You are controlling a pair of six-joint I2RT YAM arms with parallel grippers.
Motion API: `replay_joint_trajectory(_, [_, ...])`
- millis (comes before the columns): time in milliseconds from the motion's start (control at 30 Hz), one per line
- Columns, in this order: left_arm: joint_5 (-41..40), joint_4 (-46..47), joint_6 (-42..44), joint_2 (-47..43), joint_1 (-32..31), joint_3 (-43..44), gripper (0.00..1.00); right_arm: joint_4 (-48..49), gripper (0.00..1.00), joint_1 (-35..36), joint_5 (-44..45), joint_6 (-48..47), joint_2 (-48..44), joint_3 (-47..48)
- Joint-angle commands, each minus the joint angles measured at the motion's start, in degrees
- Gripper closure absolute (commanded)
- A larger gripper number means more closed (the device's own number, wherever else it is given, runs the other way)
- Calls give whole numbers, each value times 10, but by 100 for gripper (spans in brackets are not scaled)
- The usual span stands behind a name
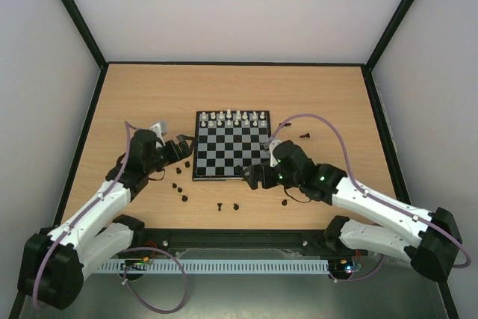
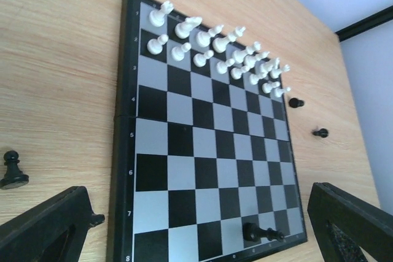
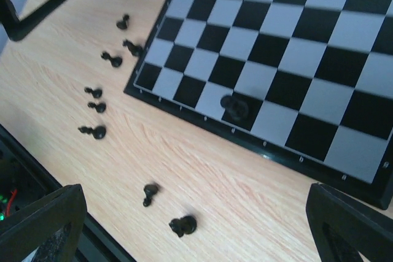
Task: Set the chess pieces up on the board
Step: Pick up the chess piece at the center of the board.
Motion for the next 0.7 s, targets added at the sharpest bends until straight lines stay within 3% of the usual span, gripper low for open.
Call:
replay_joint_trajectory(0, [-64,-1,-4,37,-28,39,1,11,1,-1,-59,-9,19,-1])
replay_joint_trajectory(300, [-126,-63,-9,53,-89,96,1,2,1,0,-56,-23,-16,0])
replay_joint_trajectory(667, [-159,-144,-14,-9,-96,107,0,-60,1,-1,-5,-28,-4,42])
